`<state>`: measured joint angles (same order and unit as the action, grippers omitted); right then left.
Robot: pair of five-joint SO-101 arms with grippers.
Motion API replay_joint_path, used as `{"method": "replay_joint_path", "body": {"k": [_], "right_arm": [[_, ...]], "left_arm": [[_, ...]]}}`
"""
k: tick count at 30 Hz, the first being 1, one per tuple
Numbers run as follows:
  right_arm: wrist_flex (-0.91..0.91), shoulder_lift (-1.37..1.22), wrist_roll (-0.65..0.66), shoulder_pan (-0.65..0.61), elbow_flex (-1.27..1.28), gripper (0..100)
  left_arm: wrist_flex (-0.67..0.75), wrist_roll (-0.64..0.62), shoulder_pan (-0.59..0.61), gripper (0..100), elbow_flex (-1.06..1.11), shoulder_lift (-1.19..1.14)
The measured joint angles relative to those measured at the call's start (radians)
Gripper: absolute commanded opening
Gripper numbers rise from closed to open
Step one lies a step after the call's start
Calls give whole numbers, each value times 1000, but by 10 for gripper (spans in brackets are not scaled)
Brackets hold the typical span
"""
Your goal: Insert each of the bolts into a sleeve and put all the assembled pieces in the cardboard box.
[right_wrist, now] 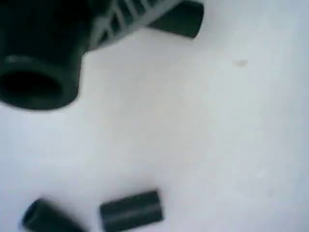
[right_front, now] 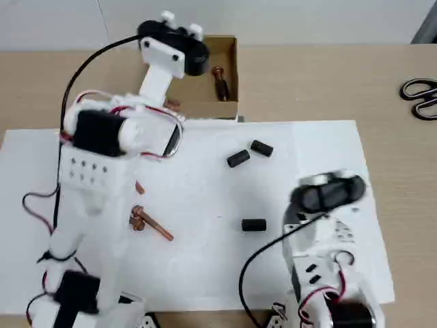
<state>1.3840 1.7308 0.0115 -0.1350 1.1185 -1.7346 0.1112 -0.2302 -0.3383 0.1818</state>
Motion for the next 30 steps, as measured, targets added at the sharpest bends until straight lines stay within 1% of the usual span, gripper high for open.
{"method": "replay_joint_path", "body": {"k": [5,7,9,11,13,19,22,25,27,30], "right_arm": [[-6,25,6,-66,11,2],[-6,28,6,-71,14,2],[-6,78,6,-78,37,2],[-6,69,15,-78,48,2],[-8,77,18,-75,52,2],[-12,80,21,-81,64,3],[-66,81,21,-78,112,3],[-152,81,21,-81,169,3],[-216,81,21,-110,215,2],[-292,80,21,-178,275,2]], "left_arm": [[3,0,-2,5,91,184],[41,-17,-2,5,140,281],[104,-71,-2,5,224,387],[178,-140,-2,5,336,494],[252,-175,-2,5,468,611],[554,-198,-2,5,962,1043],[717,-198,-2,5,1238,1298],[824,-199,-2,5,1499,1551],[852,-244,-2,5,1576,1591],[882,-373,-2,5,1579,1587]]}}
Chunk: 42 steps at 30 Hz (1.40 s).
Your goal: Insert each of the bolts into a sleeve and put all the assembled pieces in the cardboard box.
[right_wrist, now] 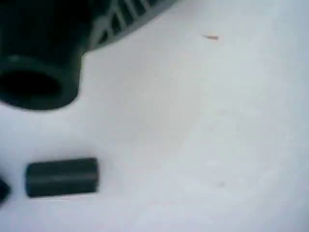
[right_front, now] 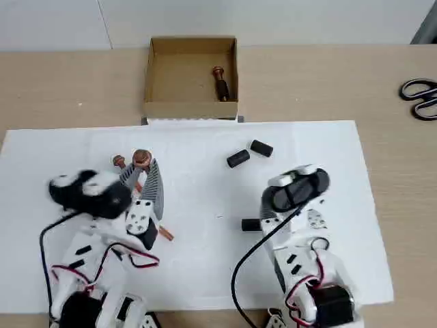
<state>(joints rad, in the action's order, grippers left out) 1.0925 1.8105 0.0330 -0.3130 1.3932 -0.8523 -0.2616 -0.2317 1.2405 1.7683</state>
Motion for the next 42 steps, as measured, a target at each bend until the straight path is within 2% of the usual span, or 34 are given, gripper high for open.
{"method": "replay_joint_path", "body": {"k": [3,11,18,24,33,42], "right_arm": [[-80,0,0,-84,60,2],[-288,0,0,-267,203,2],[-431,-2,0,-367,276,2],[-460,-2,0,-433,278,2],[-460,-2,0,-434,278,2],[-460,-2,0,-482,278,2]], "left_arm": [[21,-98,0,5,20,0],[21,-238,-3,5,80,5],[21,-305,-112,5,103,5],[21,-315,-149,5,129,5],[21,-315,-149,5,132,5],[21,-315,-221,5,132,5]]}}
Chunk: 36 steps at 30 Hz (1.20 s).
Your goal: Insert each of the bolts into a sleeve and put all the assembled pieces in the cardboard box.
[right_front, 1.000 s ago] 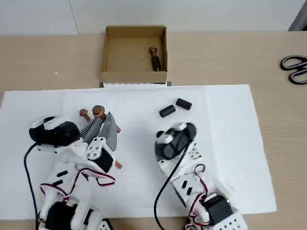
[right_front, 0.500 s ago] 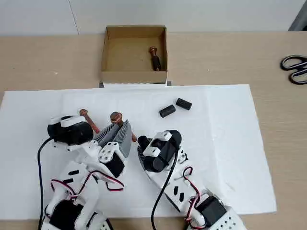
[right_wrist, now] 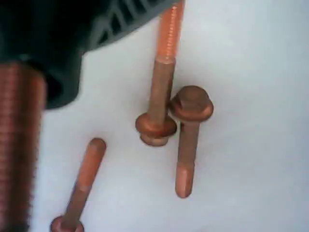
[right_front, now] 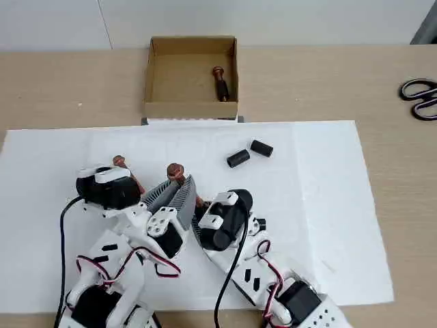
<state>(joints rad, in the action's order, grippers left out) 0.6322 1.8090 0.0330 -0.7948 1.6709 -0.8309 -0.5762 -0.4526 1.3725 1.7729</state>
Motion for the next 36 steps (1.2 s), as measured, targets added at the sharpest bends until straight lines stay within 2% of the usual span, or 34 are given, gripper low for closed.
{"method": "replay_joint_path", "body": {"k": [25,31,36], "right_arm": [[0,-2,0,0,-6,2],[0,0,3,-2,-12,2],[0,0,29,-2,-14,2]], "left_arm": [[6,55,0,5,12,5],[-66,55,-6,5,23,0],[-68,55,-9,5,21,0]]}}
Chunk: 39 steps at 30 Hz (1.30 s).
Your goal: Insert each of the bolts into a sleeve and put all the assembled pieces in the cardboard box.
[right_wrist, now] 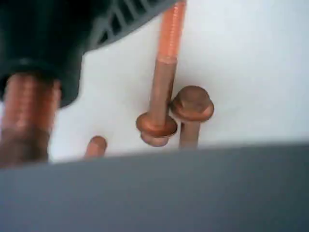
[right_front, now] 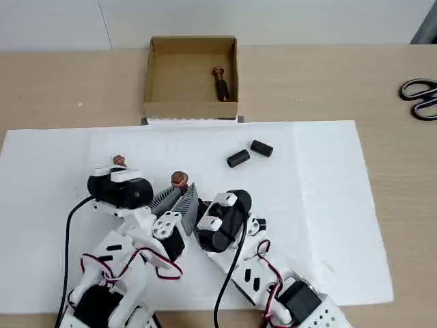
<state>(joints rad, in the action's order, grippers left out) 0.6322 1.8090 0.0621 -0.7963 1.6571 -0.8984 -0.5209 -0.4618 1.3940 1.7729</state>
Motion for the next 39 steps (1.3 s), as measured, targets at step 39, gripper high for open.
{"method": "replay_joint_path", "body": {"k": [39], "right_arm": [[3,-5,25,0,-17,2]], "left_arm": [[-236,129,-77,210,25,14]]}}
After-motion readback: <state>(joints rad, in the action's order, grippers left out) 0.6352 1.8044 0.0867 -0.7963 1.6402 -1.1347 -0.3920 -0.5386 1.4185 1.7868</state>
